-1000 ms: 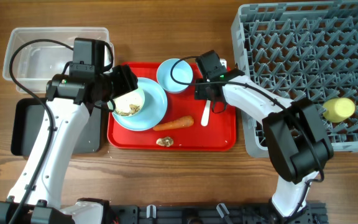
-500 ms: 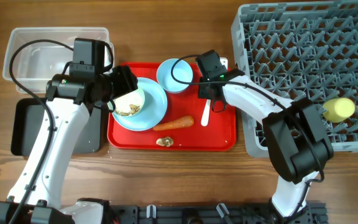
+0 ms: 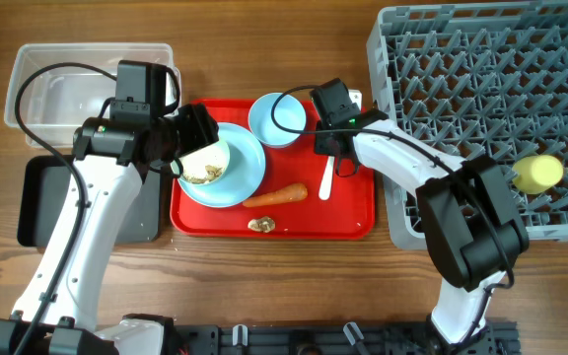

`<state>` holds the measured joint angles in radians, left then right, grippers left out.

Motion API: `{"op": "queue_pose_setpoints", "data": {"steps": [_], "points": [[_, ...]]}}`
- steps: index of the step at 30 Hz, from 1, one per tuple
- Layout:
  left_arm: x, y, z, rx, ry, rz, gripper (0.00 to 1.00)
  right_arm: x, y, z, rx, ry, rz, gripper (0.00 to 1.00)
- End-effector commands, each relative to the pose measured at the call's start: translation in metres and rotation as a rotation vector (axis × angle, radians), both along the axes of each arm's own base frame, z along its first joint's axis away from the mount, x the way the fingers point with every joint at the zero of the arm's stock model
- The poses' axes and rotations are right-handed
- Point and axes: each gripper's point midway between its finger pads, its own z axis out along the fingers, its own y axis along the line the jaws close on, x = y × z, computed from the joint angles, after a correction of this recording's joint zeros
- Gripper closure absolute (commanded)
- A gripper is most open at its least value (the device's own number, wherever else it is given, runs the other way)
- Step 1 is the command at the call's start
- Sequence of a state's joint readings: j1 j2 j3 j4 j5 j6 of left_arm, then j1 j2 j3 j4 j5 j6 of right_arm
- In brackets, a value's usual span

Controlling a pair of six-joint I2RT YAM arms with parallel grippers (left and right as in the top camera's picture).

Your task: Sort waste into correct bins and load items into the dishwasher rack

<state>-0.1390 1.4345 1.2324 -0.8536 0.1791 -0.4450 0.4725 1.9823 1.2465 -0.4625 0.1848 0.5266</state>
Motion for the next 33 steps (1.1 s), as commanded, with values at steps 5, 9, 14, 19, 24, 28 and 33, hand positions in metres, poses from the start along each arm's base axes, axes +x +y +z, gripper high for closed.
{"op": "queue_pose_setpoints", "data": {"steps": [5,9,14,19,24,28,33], "points": [[0.001,0.002,0.000,0.022,-0.001,-0.013,0.31,0.002,-0.001,-0.009,-0.010,0.007,0.000,0.52],[0.001,0.002,0.000,0.022,-0.001,-0.013,0.31,-0.001,-0.001,-0.017,-0.012,0.026,0.002,0.52],[0.001,0.002,0.000,0.023,-0.001,-0.014,0.31,-0.002,-0.001,-0.022,-0.018,0.036,0.002,0.48],[0.001,0.002,0.000,0.022,-0.001,-0.013,0.31,-0.002,-0.001,-0.022,-0.018,0.038,0.002,0.49],[0.001,0.002,0.000,0.022,-0.001,-0.014,0.31,-0.003,-0.002,-0.022,-0.021,0.042,0.003,0.54],[0.001,0.002,0.000,0.022,-0.001,-0.013,0.31,-0.004,-0.002,-0.021,-0.025,0.043,0.013,0.55],[0.001,0.002,0.000,0.022,-0.001,-0.013,0.31,-0.006,-0.003,-0.015,-0.028,0.044,0.028,0.61]]}}
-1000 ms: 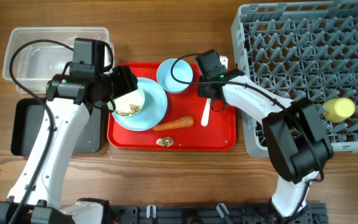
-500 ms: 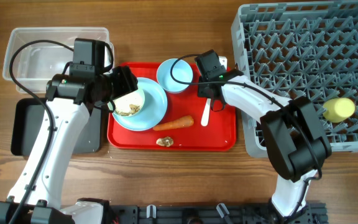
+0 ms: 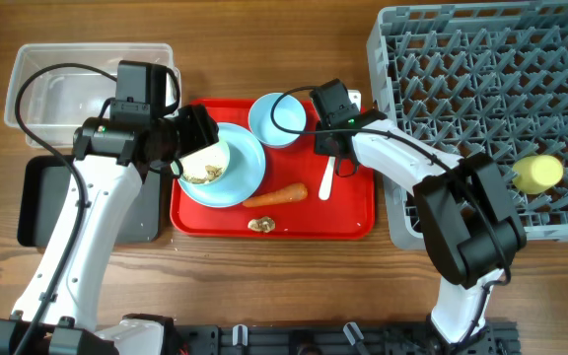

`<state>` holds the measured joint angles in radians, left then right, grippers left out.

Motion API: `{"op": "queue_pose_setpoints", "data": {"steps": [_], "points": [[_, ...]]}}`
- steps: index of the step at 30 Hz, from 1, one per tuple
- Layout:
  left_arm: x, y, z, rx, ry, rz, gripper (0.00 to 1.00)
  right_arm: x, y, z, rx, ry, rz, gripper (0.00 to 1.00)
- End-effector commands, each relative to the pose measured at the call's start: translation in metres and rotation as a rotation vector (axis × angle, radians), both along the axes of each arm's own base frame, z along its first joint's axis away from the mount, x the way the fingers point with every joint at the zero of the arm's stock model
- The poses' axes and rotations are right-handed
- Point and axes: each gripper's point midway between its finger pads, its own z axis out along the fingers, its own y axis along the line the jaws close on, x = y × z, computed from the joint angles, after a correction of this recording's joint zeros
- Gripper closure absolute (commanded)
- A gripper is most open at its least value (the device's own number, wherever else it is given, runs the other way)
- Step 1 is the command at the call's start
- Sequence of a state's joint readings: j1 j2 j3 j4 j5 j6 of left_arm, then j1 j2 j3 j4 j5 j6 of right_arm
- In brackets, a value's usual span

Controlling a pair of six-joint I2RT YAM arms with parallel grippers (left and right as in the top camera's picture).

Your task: Sort waste into correct bins and load items into the dishwasher rack

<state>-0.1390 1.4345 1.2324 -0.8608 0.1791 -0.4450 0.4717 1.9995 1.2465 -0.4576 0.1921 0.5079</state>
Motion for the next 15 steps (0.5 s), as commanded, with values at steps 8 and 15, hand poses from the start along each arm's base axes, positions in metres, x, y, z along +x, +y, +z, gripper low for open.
{"op": "queue_pose_setpoints", "data": {"steps": [8,15], "points": [[0.003,0.002,0.001,0.021,-0.008,-0.014,0.30,-0.007,0.003,0.005,0.020,0.027,0.023,0.64],[0.003,0.002,0.001,0.021,-0.008,-0.013,0.31,-0.006,0.003,0.054,0.033,-0.050,0.075,0.64]]}}
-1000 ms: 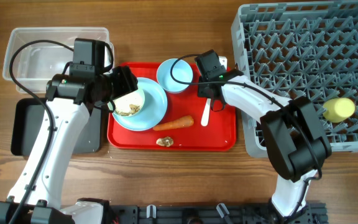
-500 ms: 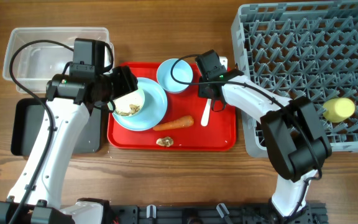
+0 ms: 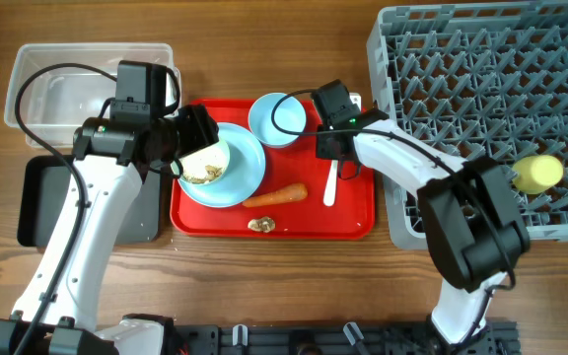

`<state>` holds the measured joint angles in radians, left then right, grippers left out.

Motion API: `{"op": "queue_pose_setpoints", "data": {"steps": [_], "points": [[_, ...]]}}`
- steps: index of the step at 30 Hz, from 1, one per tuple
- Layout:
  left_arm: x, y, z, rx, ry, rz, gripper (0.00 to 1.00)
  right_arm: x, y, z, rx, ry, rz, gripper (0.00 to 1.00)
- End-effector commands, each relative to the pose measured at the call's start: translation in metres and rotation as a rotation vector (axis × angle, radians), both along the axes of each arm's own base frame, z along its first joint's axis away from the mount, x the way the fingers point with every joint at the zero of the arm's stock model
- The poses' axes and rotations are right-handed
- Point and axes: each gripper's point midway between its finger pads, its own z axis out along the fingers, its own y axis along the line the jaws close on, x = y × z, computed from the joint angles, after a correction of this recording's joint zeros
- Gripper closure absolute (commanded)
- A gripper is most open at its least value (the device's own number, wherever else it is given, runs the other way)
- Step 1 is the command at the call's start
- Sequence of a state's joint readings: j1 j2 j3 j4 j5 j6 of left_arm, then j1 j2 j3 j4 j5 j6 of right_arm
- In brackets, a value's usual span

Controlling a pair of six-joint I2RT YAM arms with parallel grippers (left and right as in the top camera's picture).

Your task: Sort waste into correct bins and load items into the dishwasher rack

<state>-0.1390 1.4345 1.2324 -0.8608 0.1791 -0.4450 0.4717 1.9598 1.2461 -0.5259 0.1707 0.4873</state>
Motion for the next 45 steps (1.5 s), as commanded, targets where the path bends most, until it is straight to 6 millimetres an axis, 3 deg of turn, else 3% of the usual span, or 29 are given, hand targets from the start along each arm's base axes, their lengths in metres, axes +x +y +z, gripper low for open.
{"op": "queue_pose_setpoints", "data": {"steps": [1,7,10,14,21,31,36,40,45], "points": [[0.003,0.002,0.001,0.021,-0.008,-0.013,0.30,0.005,0.004,0.056,0.038,-0.104,0.068,0.64],[0.003,0.002,0.001,0.021,-0.008,-0.013,0.30,-0.005,-0.011,0.123,0.037,-0.207,0.133,0.66],[0.003,0.002,0.001,0.022,-0.008,-0.014,0.30,-0.010,-0.036,0.159,0.025,-0.270,0.133,0.67],[0.003,0.002,0.001,0.021,-0.008,-0.014,0.30,-0.014,-0.071,0.181,-0.045,-0.303,0.173,0.67],[0.003,0.002,0.001,0.021,-0.008,-0.013,0.30,-0.020,-0.121,0.161,-0.147,-0.188,0.187,0.67],[0.003,0.002,0.001,0.021,-0.008,-0.013,0.30,-0.020,-0.118,0.099,-0.095,0.001,0.204,0.69],[0.003,0.002,0.001,0.021,-0.008,-0.013,0.30,-0.021,-0.119,0.079,-0.098,0.057,0.203,0.59],[0.003,0.002,0.001,0.021,-0.008,-0.014,0.30,-0.020,-0.119,0.082,-0.097,0.049,0.202,0.54],[0.003,0.002,0.001,0.021,-0.008,-0.013,0.30,-0.018,-0.118,0.100,-0.094,-0.002,0.200,0.51]]}}
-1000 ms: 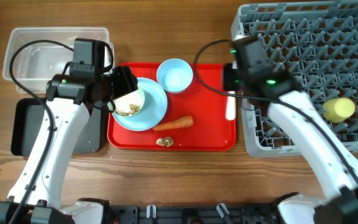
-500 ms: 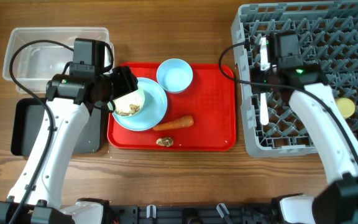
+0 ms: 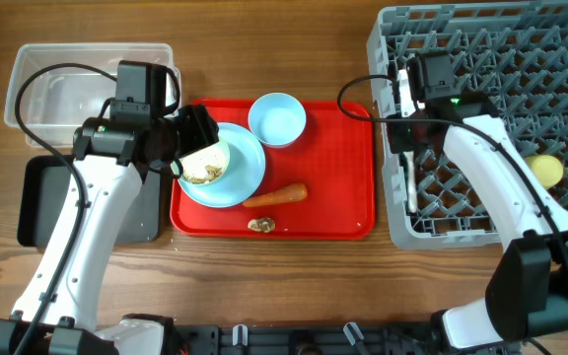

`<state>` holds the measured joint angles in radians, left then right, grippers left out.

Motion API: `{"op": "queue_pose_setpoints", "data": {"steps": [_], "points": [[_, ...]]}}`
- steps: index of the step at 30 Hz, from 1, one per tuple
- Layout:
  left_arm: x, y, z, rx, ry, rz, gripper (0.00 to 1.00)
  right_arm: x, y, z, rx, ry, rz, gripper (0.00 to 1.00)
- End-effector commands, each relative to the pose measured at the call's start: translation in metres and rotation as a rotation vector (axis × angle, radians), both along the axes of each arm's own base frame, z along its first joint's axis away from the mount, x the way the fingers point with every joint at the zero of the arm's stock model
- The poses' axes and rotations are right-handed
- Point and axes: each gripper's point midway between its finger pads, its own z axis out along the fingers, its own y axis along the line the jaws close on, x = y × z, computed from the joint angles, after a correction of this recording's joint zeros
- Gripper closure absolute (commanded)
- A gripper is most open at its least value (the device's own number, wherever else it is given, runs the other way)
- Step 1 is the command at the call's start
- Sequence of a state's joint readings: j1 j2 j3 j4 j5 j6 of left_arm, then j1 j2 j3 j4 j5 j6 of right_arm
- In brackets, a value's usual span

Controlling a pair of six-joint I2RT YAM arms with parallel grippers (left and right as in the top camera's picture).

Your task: Sort waste into correct bins and load items into the dishwasher rack

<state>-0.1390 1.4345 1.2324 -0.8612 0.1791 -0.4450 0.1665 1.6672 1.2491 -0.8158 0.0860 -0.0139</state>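
My left gripper is shut on a white paper cup that holds food scraps and lies tilted over the blue plate on the red tray. A small blue bowl stands at the tray's back. On the tray's front lie a carrot and a brown food scrap. My right gripper hangs over the left edge of the grey dishwasher rack, shut on a white spoon that points down toward the rack's front.
A clear plastic bin sits at the back left, with a black bin in front of it, partly under my left arm. A yellow cup lies in the rack at the right.
My right gripper was on the spoon at the right of the tray. It is now over the rack's left edge with the spoon in it. The left arm has not moved.
The spoon lay slanted on the tray's right side with my right gripper at its upper end, in the two oldest moments. Then it stood straight under the gripper. Now it is at the rack. The left gripper kept the cup over the plate throughout.
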Motion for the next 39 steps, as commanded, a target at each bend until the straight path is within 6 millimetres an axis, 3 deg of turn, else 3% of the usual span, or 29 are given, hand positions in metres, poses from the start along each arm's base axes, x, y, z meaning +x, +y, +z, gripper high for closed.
{"op": "queue_pose_setpoints", "data": {"steps": [1,3,6,10,15,19,23,28,31,34,39], "points": [[0.003,0.002,0.001,0.021,-0.008,-0.014,0.30,0.002,0.001,0.018,0.012,-0.047,0.005,0.51],[0.003,0.002,0.001,0.021,-0.008,-0.013,0.30,0.006,0.006,0.035,0.046,-0.095,-0.002,0.48],[0.003,0.002,0.001,0.021,-0.008,-0.013,0.30,0.015,0.029,0.062,0.178,-0.170,0.050,0.47],[0.003,0.002,0.001,0.021,-0.008,-0.013,0.30,0.024,0.085,0.100,0.479,-0.267,0.188,0.41],[0.003,0.002,0.001,0.021,-0.008,-0.013,0.29,0.038,0.123,0.109,0.595,-0.313,0.206,0.36],[0.003,0.002,0.001,0.021,-0.008,-0.013,0.28,0.047,0.151,0.090,0.594,-0.300,0.210,0.34],[0.003,0.002,0.001,0.021,-0.008,-0.013,0.27,0.055,0.177,0.047,0.527,-0.260,0.166,0.34],[0.003,0.002,0.001,0.021,-0.008,-0.014,0.27,0.066,0.176,-0.013,0.411,-0.212,-0.007,0.34],[0.003,0.002,0.001,0.022,-0.008,-0.014,0.27,0.066,0.180,-0.039,0.422,-0.167,-0.040,0.35],[0.003,0.002,0.001,0.022,-0.009,-0.013,0.27,0.064,0.182,-0.063,0.431,-0.115,-0.076,0.42],[0.003,0.002,0.001,0.022,-0.009,-0.014,0.27,0.059,0.179,-0.083,0.408,-0.069,-0.087,0.71]]}}
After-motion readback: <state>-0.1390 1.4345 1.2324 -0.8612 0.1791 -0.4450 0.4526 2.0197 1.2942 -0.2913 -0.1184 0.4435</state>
